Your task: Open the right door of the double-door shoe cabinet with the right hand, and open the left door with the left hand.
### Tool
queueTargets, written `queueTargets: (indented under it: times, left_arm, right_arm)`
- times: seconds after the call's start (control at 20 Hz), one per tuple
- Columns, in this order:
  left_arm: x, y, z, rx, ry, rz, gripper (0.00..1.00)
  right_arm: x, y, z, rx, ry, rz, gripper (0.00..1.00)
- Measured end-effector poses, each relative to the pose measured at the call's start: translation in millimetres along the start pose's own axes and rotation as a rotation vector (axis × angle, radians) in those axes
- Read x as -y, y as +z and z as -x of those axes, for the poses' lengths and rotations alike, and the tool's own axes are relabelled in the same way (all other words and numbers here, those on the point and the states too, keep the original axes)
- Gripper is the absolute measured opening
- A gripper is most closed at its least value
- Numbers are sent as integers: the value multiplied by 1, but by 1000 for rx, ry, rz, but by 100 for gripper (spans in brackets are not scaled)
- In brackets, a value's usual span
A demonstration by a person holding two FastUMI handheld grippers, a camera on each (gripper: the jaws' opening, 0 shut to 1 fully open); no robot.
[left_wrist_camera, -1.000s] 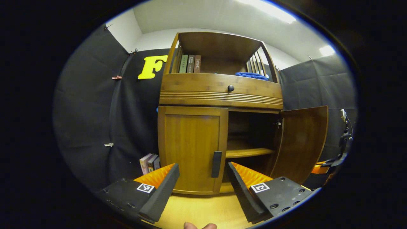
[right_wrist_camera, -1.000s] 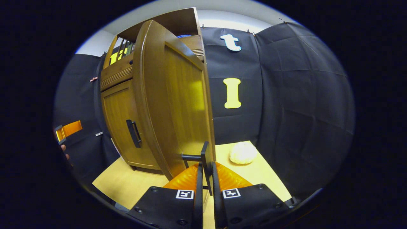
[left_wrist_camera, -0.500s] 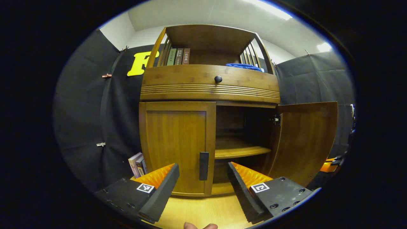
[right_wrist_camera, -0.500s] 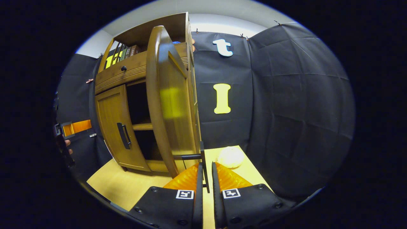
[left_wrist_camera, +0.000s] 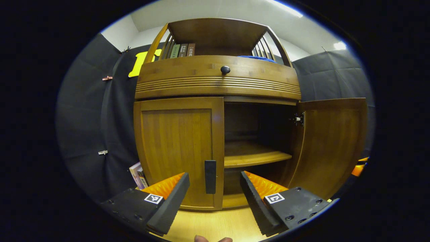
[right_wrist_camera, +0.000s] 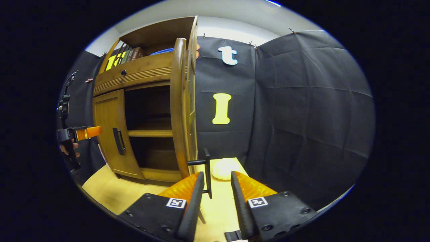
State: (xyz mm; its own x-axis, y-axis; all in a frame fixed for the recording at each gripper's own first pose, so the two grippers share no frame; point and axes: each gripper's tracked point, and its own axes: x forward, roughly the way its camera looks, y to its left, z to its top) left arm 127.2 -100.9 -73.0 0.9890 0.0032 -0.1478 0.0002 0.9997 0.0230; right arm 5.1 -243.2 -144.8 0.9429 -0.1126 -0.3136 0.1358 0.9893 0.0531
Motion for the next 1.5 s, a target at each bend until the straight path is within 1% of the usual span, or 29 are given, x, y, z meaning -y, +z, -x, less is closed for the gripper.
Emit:
queueTargets:
  times: [0.1,0.2,0.25,0.3,0.35,0.4,0.45,0.5,0.55,0.6,0.65,0.7,0.8,0.85,0.9,0.95,1.0,1.05,1.1,1.15,1.4,1.45,1.5]
  left_arm:
    - [-1,-4,-14,-5,1,9,94]
    - [-3,-10,-29,-12,2,13,92]
    - [-3,-13,-37,-17,1,11,87]
    - [-3,-17,-47,-24,0,11,86]
    - [-3,-19,-56,-28,-1,16,82]
    - [-5,-23,-65,-34,1,24,81]
    - [-6,-25,-74,-40,6,33,78]
    - [-7,-29,-83,-48,10,38,77]
    - [-8,-32,-92,-57,11,42,75]
    - [-9,-38,-101,-67,12,44,74]
    - [-10,-41,-109,-74,15,47,71]
    - [-10,-45,-117,-79,19,51,71]
    - [-12,-51,-128,-90,25,60,68]
    - [-11,-55,-131,-97,22,58,65]
    - [-12,-57,-136,-103,24,50,63]
    - [-17,-58,-139,-106,46,37,53]
    - [-16,-57,-138,-105,42,35,45]
    - [-16,-58,-138,-107,43,33,37]
    - [-16,-59,-138,-108,42,26,36]
    - [-17,-60,-137,-115,43,17,35]
    - [-16,-58,-131,-131,26,23,33]
    - [-16,-56,-130,-132,18,24,32]
    - [-16,-56,-129,-134,11,22,32]
  right_arm:
    - [11,15,10,50,-46,-9,75]
    - [14,27,20,89,-63,-17,94]
    - [14,30,25,95,-68,-12,97]
    - [15,31,30,97,-66,-14,97]
    - [14,32,34,95,-52,-29,96]
    - [14,34,41,92,-51,-45,92]
    - [15,38,47,101,-57,-58,93]
    - [16,43,52,118,-63,-66,98]
    - [15,46,57,134,-69,-64,98]
    - [14,48,60,144,-76,-55,100]
    - [13,49,60,148,-80,-45,100]
    - [12,49,60,151,-80,-34,97]
    - [11,49,65,144,-80,-31,100]
    - [11,50,67,141,-81,-33,98]
    - [10,50,69,141,-83,-32,93]
    - [8,50,73,143,-85,-28,93]
    - [5,48,78,144,-86,-20,93]
    - [3,47,82,143,-87,-12,97]
    - [2,47,83,142,-85,-7,97]
    - [-2,49,83,144,-81,-5,92]
    - [-33,61,85,177,-37,15,93]
    - [-41,63,85,182,-25,18,98]
    - [-49,63,85,186,-12,19,98]
